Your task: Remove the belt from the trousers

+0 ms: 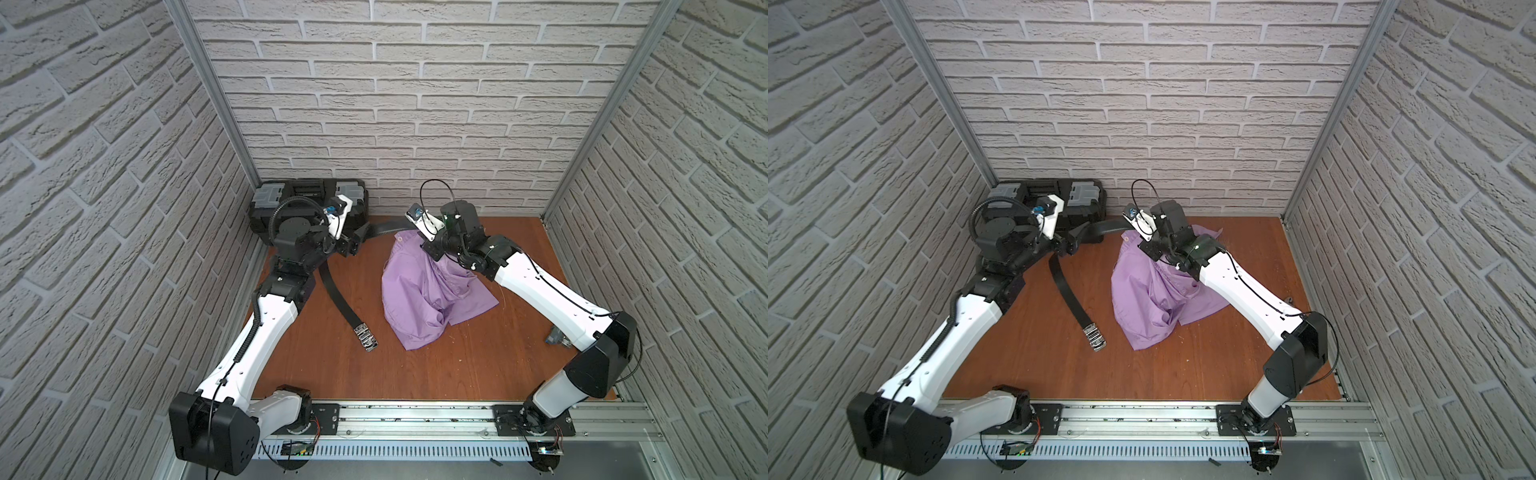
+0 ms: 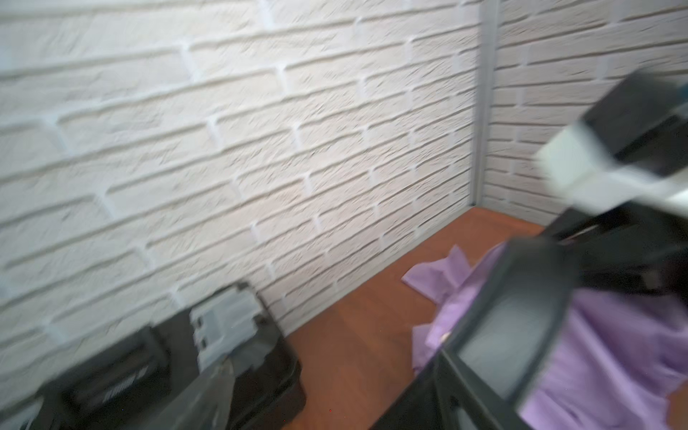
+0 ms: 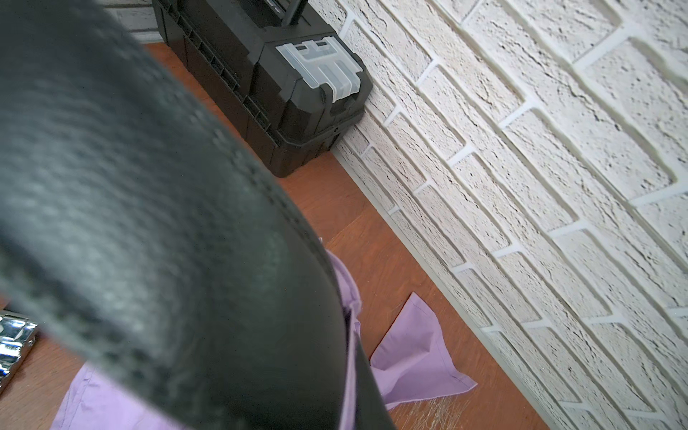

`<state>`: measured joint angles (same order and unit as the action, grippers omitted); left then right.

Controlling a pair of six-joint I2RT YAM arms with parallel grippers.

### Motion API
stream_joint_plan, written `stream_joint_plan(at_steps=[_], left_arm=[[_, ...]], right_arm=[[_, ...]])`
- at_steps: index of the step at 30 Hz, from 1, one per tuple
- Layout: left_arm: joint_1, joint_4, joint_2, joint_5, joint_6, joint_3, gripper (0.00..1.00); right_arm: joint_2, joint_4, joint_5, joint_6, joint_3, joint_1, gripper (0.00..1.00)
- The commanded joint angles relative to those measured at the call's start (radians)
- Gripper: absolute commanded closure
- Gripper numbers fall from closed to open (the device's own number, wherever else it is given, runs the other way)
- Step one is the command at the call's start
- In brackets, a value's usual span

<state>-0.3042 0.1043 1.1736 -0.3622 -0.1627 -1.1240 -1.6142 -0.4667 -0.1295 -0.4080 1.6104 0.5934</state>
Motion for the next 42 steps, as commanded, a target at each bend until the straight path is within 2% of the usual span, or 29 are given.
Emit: stream_joint_plan(at_steps=[1,9,15,17,18,20,21,24,25,28,30,34,42], left_arm=[[-0.039,-0.102,0.074,-0.052,-0.142,-0.066,0.12],[-0.125,-0.239,0.184,-0.098,-0.237,-0.188,0.09],[-0.185,-0.333,0.226,-0.072,-0.311,-0.230,0.09],[-0.199,-0.327,0.242,-0.053,-0.310,-0.238,0.11],[-0.208,-0.326,0.252,-0.035,-0.310,-0.249,0.16],[-0.221,-0.353,0.280,-0.007,-0.310,-0.286,0.33],[-0.223,-0.381,0.294,-0.005,-0.311,-0.314,0.47],[-0.224,-0.392,0.295,0.032,-0.288,-0.347,0.98],[-0.221,-0.360,0.276,0.054,-0.280,-0.326,1.00],[-0.183,-0.218,0.189,0.075,-0.222,-0.230,1.00],[-0.125,-0.161,0.139,0.022,-0.149,-0.198,1.00],[0.008,-0.068,0.049,-0.089,-0.018,-0.159,1.00],[0.165,0.046,-0.081,-0.135,0.111,-0.072,1.00]], right_arm=[[0.007,0.045,-0.005,-0.018,0.038,0.005,0.98],[0.008,0.009,-0.030,-0.004,0.046,0.009,0.98],[0.007,0.000,-0.024,0.042,0.046,0.011,0.98],[0.004,-0.001,-0.021,0.051,0.048,0.011,0.98],[0.002,0.000,-0.019,0.057,0.048,0.012,0.98],[0.001,0.003,-0.014,0.063,0.044,0.014,0.98],[-0.001,0.005,-0.015,0.064,0.042,0.016,0.98],[-0.001,0.017,-0.029,0.087,0.024,0.016,0.94],[0.002,0.027,-0.037,0.093,0.010,0.016,0.91],[0.011,0.059,-0.053,0.112,-0.038,0.014,0.82],[0.014,0.087,-0.068,0.127,-0.075,0.007,0.79],[0.000,0.124,-0.066,0.185,-0.144,-0.032,0.80],[-0.090,0.094,-0.046,0.309,-0.173,-0.103,0.79]])
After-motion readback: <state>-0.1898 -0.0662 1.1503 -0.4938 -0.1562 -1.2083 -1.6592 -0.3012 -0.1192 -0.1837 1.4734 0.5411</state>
